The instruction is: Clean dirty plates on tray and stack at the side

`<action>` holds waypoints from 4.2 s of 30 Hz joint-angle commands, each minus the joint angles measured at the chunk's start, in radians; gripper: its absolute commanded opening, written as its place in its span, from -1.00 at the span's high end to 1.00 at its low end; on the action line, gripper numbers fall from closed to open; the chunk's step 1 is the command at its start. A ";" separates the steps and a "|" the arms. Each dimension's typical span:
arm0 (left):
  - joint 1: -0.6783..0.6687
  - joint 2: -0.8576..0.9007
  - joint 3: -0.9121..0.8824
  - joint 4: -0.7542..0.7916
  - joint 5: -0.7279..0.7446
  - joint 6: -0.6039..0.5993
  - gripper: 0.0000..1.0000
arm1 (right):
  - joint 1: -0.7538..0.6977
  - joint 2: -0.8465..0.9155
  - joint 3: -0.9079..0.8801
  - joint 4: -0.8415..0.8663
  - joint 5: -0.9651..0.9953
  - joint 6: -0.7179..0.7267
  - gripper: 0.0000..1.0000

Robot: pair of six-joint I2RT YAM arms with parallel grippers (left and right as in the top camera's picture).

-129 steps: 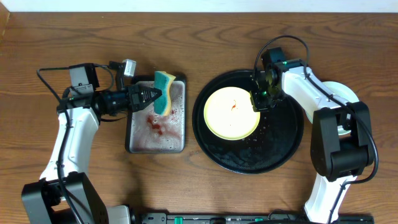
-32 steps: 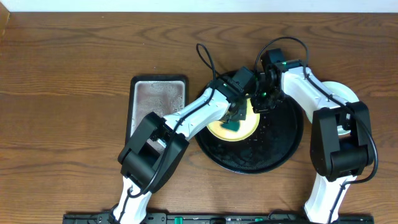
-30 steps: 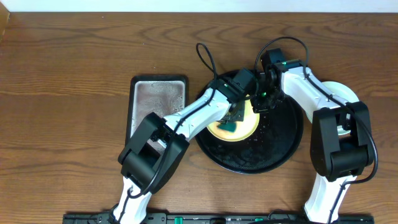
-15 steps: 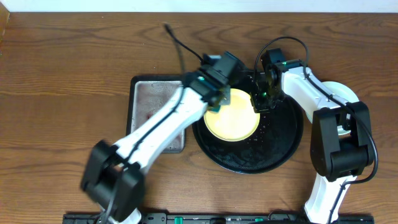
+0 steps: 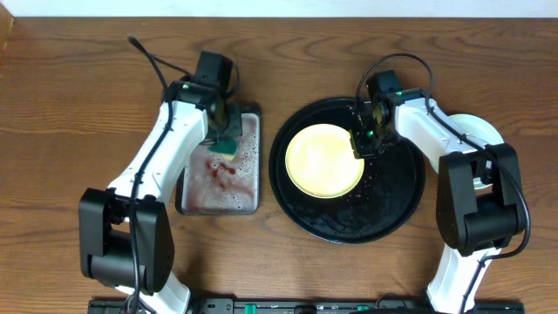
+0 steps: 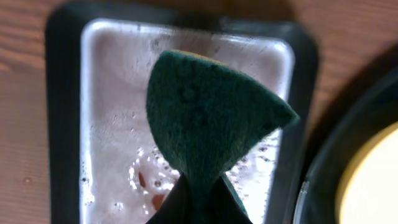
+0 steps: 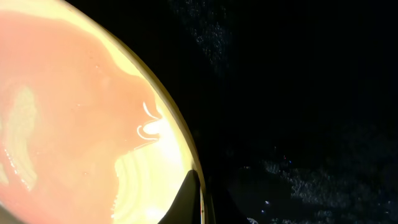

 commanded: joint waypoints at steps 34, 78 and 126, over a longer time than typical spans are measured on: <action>0.013 0.017 -0.325 0.157 0.043 0.064 0.86 | 0.331 -0.409 -0.010 0.085 1.149 -0.126 0.98; 0.013 -0.101 -0.293 0.165 0.061 -0.116 -0.62 | 0.401 -0.430 -0.010 0.150 1.205 -0.273 0.98; 0.013 -0.101 -0.312 0.144 0.061 -0.116 -0.65 | -0.775 -0.481 -0.292 0.187 0.079 0.343 -0.40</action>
